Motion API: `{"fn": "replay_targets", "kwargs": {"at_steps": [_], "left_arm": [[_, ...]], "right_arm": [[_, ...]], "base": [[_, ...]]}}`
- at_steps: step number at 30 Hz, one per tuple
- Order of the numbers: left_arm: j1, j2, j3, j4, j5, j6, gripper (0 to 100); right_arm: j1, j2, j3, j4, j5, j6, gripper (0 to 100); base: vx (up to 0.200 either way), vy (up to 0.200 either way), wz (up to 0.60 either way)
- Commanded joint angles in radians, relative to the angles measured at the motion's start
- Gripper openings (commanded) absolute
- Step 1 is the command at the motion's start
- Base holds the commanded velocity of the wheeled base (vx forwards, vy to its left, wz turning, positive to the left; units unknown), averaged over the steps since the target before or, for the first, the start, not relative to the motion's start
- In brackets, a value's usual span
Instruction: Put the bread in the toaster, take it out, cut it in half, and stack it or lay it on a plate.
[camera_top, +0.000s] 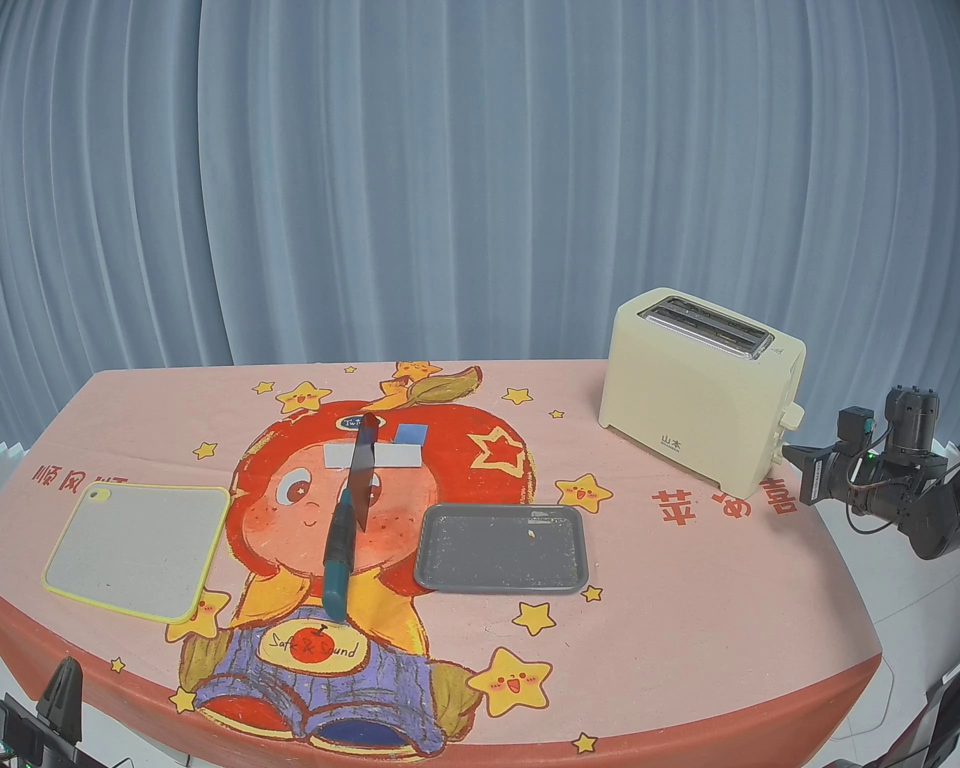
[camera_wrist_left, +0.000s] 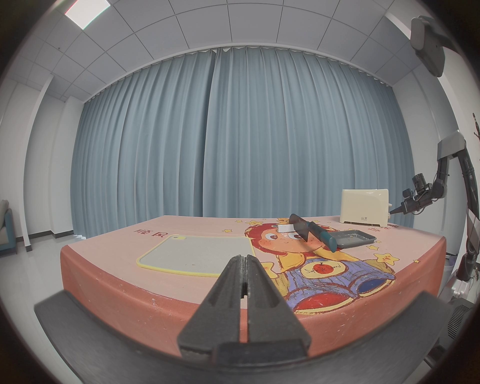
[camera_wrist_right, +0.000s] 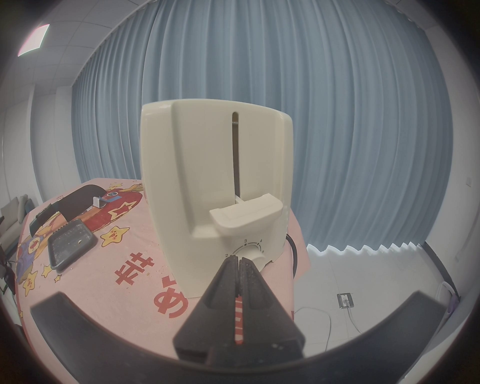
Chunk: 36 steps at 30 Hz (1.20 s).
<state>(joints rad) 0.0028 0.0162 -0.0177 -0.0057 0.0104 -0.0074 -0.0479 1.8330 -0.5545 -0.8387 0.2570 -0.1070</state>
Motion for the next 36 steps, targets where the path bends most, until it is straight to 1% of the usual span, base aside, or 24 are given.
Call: {"fn": "replay_targets", "kwargs": {"at_steps": [1, 23, 36], "left_arm": [[0.000, -0.016, 0.018, 0.000, 0.000, 0.000, 0], [0.000, -0.016, 0.018, 0.000, 0.000, 0.000, 0], [0.000, -0.016, 0.018, 0.000, 0.000, 0.001, 0]], "right_arm": [[-0.001, 0.003, 0.004, 0.000, 0.001, 0.000, 0], [0.008, 0.025, -0.009, -0.002, -0.001, 0.000, 0], [0.008, 0.034, 0.001, 0.000, -0.001, -0.002, 0]], "base": [[0.000, 0.000, 0.00], [0.000, 0.000, 0.00], [0.000, 0.000, 0.00]]}}
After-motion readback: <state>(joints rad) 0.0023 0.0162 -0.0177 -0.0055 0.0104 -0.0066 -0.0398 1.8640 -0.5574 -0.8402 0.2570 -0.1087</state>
